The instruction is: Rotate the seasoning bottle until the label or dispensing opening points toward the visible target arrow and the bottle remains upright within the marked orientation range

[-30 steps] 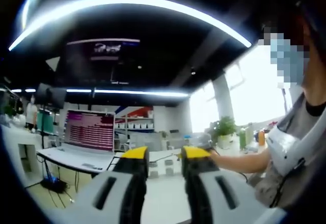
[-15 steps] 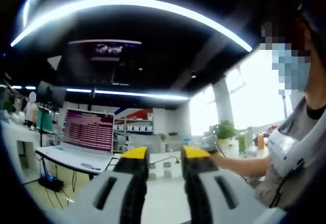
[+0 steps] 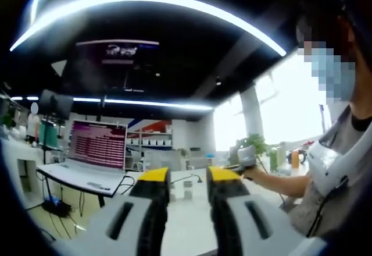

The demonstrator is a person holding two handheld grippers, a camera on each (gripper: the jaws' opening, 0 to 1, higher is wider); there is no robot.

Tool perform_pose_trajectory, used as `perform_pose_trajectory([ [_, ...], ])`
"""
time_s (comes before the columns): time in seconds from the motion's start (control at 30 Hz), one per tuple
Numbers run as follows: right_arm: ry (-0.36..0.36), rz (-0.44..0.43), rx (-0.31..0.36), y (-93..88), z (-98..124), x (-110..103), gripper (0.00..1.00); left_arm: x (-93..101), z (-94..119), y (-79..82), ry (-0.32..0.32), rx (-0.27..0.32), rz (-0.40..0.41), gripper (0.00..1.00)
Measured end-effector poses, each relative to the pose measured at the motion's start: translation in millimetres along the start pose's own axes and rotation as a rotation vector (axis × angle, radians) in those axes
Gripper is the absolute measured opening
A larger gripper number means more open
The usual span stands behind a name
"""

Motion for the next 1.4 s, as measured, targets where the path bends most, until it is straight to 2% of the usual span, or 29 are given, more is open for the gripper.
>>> perform_pose_trajectory([
  [0.37, 0.047, -0.05, 0.023, 2.8, 38, -22, 0.42, 2.6, 2, -2.8, -0.007, 0.0, 0.013, 0.26],
  [0.63, 0.08, -0.1, 0.009, -3.0, 53, -36, 0.42, 3.9, 3, -0.8, -0.004, 0.008, 0.009, 0.26],
  [0.8, 0.067, -0.047, 0.026, -2.1, 61, -41, 0.42, 6.6, 3, -0.7, -0.01, 0.004, 0.005, 0.26],
  [0.97, 0.076, -0.042, 0.026, -1.9, 62, -43, 0.43, 6.5, 4, -0.8, -0.011, 0.001, 0.006, 0.26],
  [1.17, 0.099, -0.047, 0.017, -11.3, 63, -54, 0.43, 7.3, 4, 1.0, -0.014, 0.004, 0.004, 0.26],
  [1.4, 0.112, -0.02, 0.026, -12.0, 63, -51, 0.43, 9.4, 2, -1.9, -0.024, -0.009, 0.001, 0.26],
])
Point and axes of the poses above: the point that each gripper's makers call its tool centre point, and the gripper's own axes: z roughly backward along the fingers, x roughly to its right, y roughly out of its top, the point moved 7 cm from there along z, roughly backward along the fingers, and after that the axes turned 12 degrees about x, right-handed, at the moved point
